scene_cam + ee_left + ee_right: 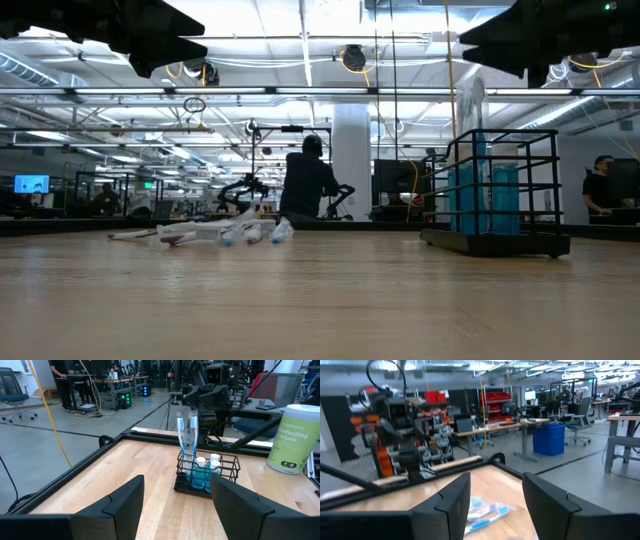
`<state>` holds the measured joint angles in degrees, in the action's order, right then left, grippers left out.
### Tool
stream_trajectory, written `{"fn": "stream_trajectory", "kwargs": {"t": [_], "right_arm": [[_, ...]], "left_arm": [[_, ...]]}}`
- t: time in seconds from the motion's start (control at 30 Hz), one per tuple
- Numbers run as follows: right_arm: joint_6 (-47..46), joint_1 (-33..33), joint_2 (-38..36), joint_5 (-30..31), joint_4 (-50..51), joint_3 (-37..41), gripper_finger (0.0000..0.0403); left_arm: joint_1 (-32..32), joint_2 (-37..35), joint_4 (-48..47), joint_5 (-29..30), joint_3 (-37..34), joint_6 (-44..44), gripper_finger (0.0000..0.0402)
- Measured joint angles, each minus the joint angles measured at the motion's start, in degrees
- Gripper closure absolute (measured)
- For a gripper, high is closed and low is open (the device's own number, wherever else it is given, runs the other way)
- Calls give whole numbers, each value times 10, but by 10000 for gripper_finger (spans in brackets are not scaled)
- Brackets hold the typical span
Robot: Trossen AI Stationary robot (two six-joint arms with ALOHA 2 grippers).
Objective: Pick & Place toothbrushing station
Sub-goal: Put the blue toothbrush into the black organizer
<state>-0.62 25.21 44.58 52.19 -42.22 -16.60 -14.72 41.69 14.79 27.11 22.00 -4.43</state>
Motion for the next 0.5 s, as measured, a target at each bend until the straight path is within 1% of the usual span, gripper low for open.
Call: {"fn": "stream_trajectory", "kwargs": {"t": [0.1,0.17,0.27,0.43,0.5], "right_arm": [[2,-1,1,-21,-13,0,237],[2,-1,5,-29,-13,0,252],[0,0,15,-29,-3,0,292],[-1,0,22,-30,22,0,385],[-4,0,22,-30,31,0,395]], "left_arm": [[0,0,0,0,0,0,167],[0,0,0,0,0,0,167],[0,0,0,0,0,0,167],[0,0,0,0,0,-2,167],[0,0,0,0,0,-3,167]]}}
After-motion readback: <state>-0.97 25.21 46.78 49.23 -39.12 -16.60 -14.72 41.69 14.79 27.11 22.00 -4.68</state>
